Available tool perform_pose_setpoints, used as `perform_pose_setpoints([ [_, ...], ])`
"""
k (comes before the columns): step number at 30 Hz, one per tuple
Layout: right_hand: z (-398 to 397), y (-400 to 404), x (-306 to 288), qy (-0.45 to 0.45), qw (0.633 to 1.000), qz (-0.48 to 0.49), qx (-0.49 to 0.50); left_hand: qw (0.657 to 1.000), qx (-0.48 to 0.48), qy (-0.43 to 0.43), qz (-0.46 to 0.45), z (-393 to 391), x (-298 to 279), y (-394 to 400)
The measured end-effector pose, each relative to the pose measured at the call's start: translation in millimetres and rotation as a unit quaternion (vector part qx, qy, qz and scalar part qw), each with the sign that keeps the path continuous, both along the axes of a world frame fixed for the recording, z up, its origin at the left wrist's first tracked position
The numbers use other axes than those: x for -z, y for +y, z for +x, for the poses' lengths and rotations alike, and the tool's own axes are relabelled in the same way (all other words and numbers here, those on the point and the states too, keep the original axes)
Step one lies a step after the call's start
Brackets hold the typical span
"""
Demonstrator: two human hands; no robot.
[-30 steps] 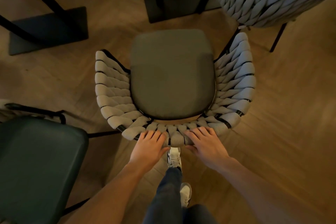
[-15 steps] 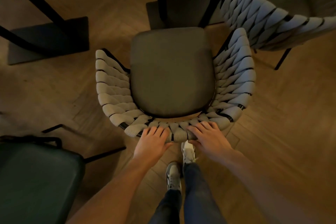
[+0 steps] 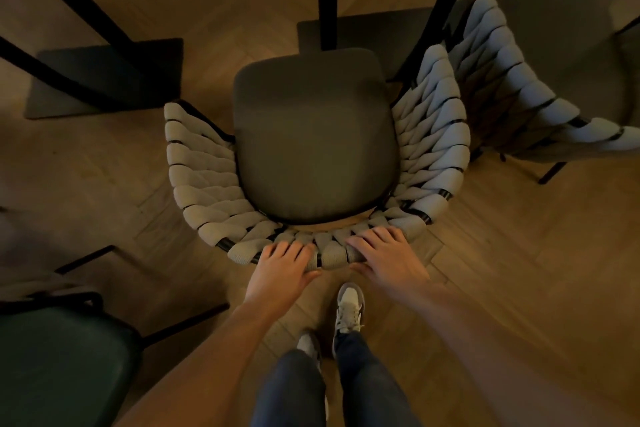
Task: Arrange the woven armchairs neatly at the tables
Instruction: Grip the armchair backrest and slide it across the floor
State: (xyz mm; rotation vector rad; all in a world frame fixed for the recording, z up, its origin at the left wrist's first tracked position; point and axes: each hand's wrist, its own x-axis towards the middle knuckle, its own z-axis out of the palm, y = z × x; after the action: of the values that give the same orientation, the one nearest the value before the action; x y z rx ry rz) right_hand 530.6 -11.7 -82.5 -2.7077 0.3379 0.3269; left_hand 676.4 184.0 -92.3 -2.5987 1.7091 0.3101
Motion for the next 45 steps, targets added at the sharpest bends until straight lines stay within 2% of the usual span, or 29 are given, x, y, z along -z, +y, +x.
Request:
perform_pose_setpoints([
  [9,68.0,-31.9,-0.9,-0.001,1.000,0.010,0.005,1.000,0.014,-0.007,0.013,72.7,-1.7,-34.2],
  [16,112.2,-60.6,-2.4,0.001,1.000,0.004,0.003,1.000,-0.001,0.019,0.016,114.0,-4.9,-63.4],
  [22,136.1,-50.5,-0.4,-0.009,1.000,0.006,0.013,0.999,0.008,0.037,0.037,145.3,-8.5,-57.1],
  [29,139.0,-47.0,-0.1,-0.007,1.000,-0.005,0.022,0.999,0.012,0.032,0.027,149.0,-8.7,-55.1],
  [35,142.1,-44.2,-6.8,0.017,0.999,0.001,0.031,0.996,-0.009,0.070,0.057,147.0,-15.9,-58.2],
  [41,138.1,-29.8,-21.0,0.020,0.996,0.015,0.088,0.992,-0.060,0.090,0.060,138.0,-32.3,-60.6],
  [45,126.6,-25.7,-30.5,-0.015,0.994,0.028,0.107,0.989,-0.108,0.092,0.045,127.3,-45.1,-50.7],
])
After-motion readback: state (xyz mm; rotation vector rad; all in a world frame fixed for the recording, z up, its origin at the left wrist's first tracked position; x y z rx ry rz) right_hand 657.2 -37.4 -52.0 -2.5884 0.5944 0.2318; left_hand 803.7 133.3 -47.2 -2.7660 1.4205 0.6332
